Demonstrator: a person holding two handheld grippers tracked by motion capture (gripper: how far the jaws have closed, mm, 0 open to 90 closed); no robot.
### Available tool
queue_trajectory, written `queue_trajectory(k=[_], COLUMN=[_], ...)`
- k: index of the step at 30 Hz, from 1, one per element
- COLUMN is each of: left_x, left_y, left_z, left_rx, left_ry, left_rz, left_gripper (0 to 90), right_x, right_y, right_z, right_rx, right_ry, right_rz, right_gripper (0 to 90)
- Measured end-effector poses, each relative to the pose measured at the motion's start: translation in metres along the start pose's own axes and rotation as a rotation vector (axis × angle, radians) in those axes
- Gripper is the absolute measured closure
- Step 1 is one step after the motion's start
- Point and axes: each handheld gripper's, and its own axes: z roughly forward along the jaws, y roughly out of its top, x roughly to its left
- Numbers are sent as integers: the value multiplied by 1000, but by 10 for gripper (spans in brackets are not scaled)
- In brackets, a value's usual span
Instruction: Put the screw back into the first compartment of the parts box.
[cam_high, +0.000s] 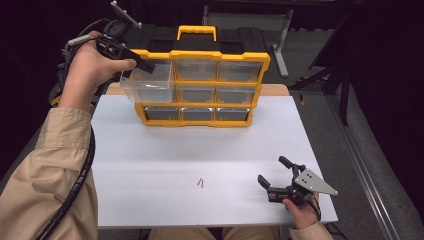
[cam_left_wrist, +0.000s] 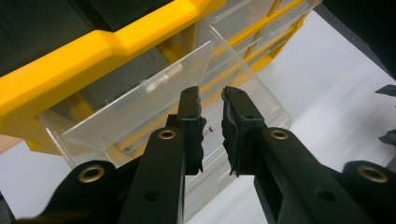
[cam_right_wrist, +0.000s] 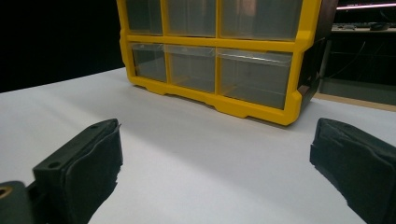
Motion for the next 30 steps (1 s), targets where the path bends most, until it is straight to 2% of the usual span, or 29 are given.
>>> queue_trajectory(k=[4,9,11,13,14,15,17,18,21,25,30], left_x=[-5,-15,-20,-26,-26,-31,-36,-36,-45,-52,-57], left_y=[0,-3,-4,-7,-7,-10,-14,-14,-21,-31,-41], left_z=[-4,-10,-11,-11,-11,-10,-8,-8,-4,4,13], left_rx=[2,0,-1,-4,-4,0,6,6,-4,7,12], left_ry=[-19,-76,-86,-124,-124,-141,-150,-150,-186,-209,-217], left_rz=[8,36,46,64,64,83,100,100,123,143,165], left_gripper=[746,687,676,661,653,647,633,623,603,568,514], right_x=[0,0,0,1,1,1,1,1,1,1,1], right_y=[0,0,0,0,0,0,0,0,0,0,0], right_z=[0,0,0,0,0,0,0,0,0,0,0], right_rx=[0,0,0,1,1,2,-1,-1,-1,-1,0], right_ry=[-3,-4,-4,-3,-3,-3,-2,-2,-2,-1,0], right_rz=[-2,-2,-2,0,0,0,-3,-3,-3,-4,-5], right_gripper=[27,27,26,26,26,26,26,26,27,26,27])
